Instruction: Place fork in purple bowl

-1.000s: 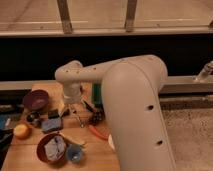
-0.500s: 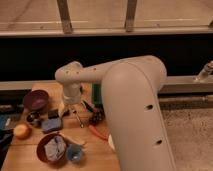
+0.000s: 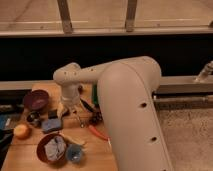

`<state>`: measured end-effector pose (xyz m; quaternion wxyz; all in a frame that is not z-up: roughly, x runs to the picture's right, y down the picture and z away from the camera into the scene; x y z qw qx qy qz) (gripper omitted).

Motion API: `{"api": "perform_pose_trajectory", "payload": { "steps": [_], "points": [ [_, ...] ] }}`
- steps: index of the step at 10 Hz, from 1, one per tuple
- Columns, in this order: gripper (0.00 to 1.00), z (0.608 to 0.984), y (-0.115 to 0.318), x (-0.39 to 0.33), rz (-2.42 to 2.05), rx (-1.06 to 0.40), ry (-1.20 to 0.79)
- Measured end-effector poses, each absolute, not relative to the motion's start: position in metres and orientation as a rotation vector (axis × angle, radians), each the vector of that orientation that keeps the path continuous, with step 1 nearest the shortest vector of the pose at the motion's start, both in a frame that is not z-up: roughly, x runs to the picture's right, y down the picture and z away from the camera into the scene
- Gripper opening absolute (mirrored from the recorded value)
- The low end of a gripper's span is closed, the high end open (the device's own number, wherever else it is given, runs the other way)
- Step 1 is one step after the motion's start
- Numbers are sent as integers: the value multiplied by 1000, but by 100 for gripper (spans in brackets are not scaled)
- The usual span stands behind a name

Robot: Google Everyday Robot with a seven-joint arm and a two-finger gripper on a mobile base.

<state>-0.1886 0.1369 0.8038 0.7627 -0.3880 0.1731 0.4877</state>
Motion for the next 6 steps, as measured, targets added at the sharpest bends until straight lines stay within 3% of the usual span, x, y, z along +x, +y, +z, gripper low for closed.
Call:
{"api": "perform_pose_trajectory", "payload": {
  "steps": [6],
  "points": [
    [77,836,168,-198,1083,-878,385]
  ]
}}
